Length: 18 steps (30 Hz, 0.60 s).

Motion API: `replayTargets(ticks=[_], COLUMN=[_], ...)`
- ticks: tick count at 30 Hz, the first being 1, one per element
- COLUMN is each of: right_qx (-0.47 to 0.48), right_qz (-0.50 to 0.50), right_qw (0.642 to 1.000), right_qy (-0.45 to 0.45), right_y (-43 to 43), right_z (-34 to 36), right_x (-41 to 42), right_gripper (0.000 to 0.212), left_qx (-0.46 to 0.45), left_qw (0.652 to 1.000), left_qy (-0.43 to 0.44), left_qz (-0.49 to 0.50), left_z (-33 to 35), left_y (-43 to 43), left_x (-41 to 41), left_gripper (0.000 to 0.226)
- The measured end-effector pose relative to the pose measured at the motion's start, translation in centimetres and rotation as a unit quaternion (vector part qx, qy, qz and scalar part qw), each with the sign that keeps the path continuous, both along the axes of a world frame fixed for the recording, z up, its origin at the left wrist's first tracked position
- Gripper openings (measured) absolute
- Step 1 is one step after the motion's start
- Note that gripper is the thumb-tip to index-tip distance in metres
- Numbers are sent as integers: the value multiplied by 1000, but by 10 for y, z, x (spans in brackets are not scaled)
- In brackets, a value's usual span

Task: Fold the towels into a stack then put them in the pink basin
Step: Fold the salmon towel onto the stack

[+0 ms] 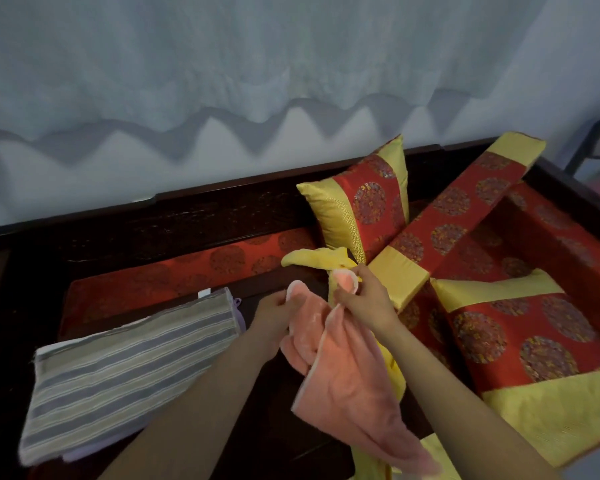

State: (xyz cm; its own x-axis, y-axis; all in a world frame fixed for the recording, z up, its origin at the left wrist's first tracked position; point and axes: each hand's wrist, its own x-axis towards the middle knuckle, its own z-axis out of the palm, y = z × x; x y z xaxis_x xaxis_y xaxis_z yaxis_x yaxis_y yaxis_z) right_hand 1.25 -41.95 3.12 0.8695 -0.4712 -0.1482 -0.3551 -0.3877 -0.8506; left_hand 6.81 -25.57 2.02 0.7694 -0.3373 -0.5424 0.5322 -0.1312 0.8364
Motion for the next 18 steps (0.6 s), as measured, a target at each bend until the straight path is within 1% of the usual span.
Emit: replayTargets(ticks=[2, 3, 5, 6, 9, 10, 11, 13, 14, 16, 17, 18], right_qx=[89, 131, 191, 213, 293, 307, 305, 260, 224, 167, 153, 141], right_qz=[17, 33, 66, 72, 49, 47, 55, 87, 103, 106, 121, 166], right_qw=[996, 991, 978, 973, 954, 951, 951, 961, 969, 979, 979, 975], right_qy=[-9, -19, -45, -47, -26, -12, 3, 19, 6, -55, -66, -51], right_y=[6, 8, 17, 22, 35, 38, 41, 47, 49, 50, 47, 42], right_z=[3, 4, 10, 12, 12, 10, 8, 6, 6, 8, 10, 11], right_x=[0, 0, -1, -2, -5, -5, -6, -6, -7, -6, -5, -4], right_gripper=[28, 27, 13, 10, 25, 31, 33, 34, 34, 39, 44, 52], left_qx=[25, 21, -3, -20, -87, -95, -88, -48, -31, -14, -10, -17], left_qw=[998, 997, 996, 995, 995, 994, 995, 996, 996, 995, 995, 994], left_qy=[-56, -74, -93, -92, -51, -46, -53, -76, -84, -93, -102, -112], left_qz=[10, 13, 13, 15, 1, -2, 0, 14, 25, 31, 14, -13], left_z=[0, 1, 8, 11, 20, 19, 19, 14, 13, 14, 18, 23], left_y=[6, 9, 14, 16, 20, 22, 23, 28, 31, 41, 48, 55], left_x=[-1, -1, -4, -6, -14, -16, -17, -18, -18, -15, -12, -10], left_gripper=[17, 17, 15, 15, 18, 19, 19, 24, 25, 15, 14, 16])
